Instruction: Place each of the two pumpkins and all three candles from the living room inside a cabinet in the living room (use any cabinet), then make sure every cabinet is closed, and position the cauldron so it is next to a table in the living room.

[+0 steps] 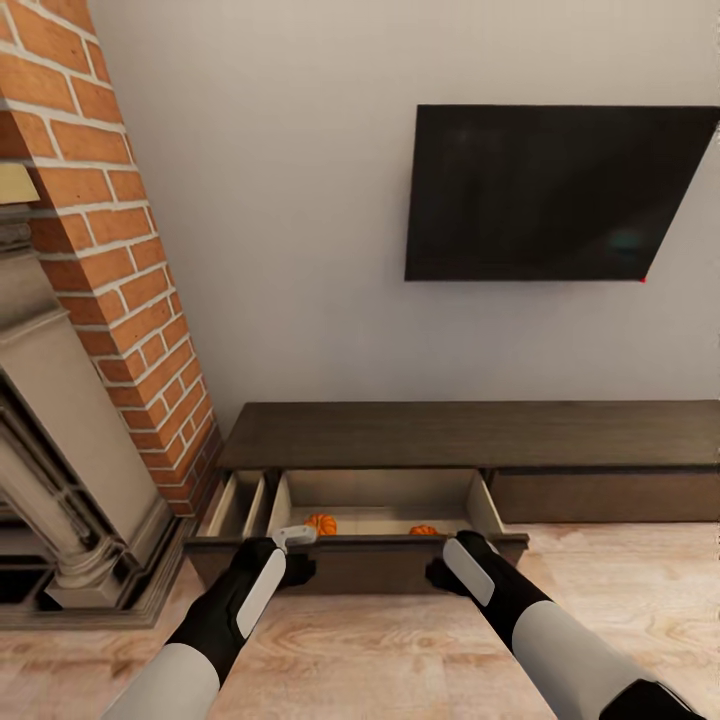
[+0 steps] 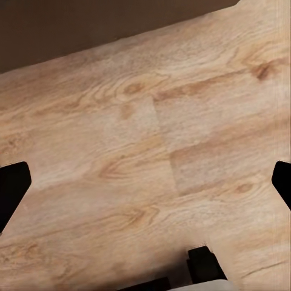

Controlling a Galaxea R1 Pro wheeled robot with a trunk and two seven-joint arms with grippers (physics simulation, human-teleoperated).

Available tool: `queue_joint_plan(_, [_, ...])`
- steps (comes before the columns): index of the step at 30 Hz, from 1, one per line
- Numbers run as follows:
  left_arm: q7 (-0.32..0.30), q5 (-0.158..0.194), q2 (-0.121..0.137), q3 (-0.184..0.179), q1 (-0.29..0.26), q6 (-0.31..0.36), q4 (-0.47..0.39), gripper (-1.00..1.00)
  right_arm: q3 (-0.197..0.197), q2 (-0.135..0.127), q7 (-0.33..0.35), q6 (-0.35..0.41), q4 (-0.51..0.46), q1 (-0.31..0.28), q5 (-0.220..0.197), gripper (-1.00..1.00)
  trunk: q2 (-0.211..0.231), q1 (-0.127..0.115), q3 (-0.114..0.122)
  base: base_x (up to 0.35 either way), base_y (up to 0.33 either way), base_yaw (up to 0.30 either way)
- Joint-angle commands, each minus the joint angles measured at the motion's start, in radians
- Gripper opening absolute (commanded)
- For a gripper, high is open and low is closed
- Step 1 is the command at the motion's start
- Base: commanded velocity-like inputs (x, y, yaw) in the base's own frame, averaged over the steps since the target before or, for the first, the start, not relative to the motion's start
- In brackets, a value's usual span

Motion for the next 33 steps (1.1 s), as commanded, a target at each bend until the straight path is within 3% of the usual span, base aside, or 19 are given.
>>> queue_joint_plan(1, [0.01,0.011,0.0,-0.002,-0.001,0.002,-0.001,1.0,0.006,-0.001,-0.009,0.002,-0.001,-0.001,-0.009,1.0,-0.001,0.0,-0.001,-0.201,0.0,0.0])
queue_joint_plan(9, [0.01,0.01,0.0,-0.003,-0.001,0.002,-0.002,1.0,0.006,0.0,-0.009,0.002,-0.001,-0.001,-0.009,1.0,-0.001,0.0,-0.001,-0.164,0.0,0.0])
queue_joint_plan(15, [0.01,0.009,0.0,-0.004,-0.001,0.002,-0.003,1.0,0.006,0.0,-0.009,0.002,-0.001,0.0,-0.009,1.0,-0.043,0.023,-0.02,-0.016,0.0,0.0])
queue_joint_plan(22, [0.008,0.009,0.0,0.0,-0.001,0.002,-0.004,1.0,0.006,0.001,-0.009,0.002,-0.001,-0.001,-0.009,1.0,-0.043,0.023,-0.02,-0.001,0.0,0.0])
queue_joint_plan(33, [0.005,0.013,0.0,0.002,-0.001,0.0,0.001,1.0,0.007,-0.001,-0.009,0.0,-0.001,-0.001,-0.008,1.0,-0.12,0.065,-0.054,0.0,0.0,0.0])
